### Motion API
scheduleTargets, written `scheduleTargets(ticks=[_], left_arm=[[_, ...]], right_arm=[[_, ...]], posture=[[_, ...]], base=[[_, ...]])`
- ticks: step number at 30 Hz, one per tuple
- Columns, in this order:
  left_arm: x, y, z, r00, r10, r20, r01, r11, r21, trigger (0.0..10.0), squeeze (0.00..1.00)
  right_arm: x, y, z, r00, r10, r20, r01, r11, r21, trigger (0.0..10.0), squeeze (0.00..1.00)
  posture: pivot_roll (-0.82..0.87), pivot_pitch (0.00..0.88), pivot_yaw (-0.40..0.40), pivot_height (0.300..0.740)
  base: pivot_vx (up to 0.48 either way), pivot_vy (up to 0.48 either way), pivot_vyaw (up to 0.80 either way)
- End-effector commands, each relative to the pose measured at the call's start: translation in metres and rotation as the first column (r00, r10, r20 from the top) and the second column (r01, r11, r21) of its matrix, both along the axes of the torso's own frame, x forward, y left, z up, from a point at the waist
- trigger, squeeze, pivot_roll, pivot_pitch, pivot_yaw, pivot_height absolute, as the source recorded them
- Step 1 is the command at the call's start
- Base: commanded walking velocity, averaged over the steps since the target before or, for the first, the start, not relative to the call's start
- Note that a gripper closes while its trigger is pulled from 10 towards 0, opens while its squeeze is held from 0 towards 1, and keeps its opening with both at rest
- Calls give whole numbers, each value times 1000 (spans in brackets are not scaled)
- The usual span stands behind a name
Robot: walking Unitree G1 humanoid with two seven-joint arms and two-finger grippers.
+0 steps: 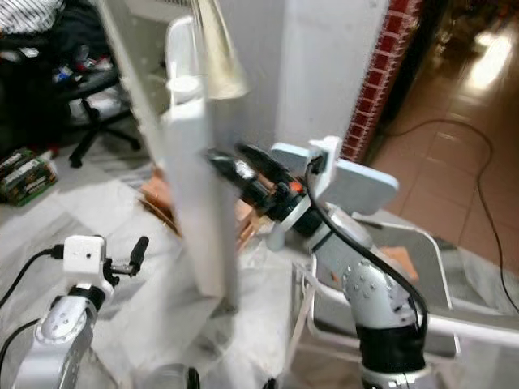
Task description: Restocking fridge
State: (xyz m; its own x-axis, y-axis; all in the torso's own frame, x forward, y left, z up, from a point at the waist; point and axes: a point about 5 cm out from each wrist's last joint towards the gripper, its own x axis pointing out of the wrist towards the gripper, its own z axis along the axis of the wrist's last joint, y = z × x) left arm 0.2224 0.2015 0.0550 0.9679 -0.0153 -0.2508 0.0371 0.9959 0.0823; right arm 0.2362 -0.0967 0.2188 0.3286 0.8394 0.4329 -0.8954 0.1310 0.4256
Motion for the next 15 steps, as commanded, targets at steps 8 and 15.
scheduleTargets(ticks=[8, 15], left_arm=[[2, 1, -2, 1000, -13, -14, 13, 1000, 7, 10000, 0], [1, 3, -3, 1000, 10, -13, -10, 1000, 11, 10000, 0]], right_arm=[[-1, -37, -63, 988, -93, -127, 47, 946, -321, 10000, 0], [40, -63, -100, 847, -528, -60, 409, 719, -563, 10000, 0]], posture=[[138, 0, -8, 740], [144, 0, -15, 740]], base=[[0, 0, 0], [0, 0, 0]])
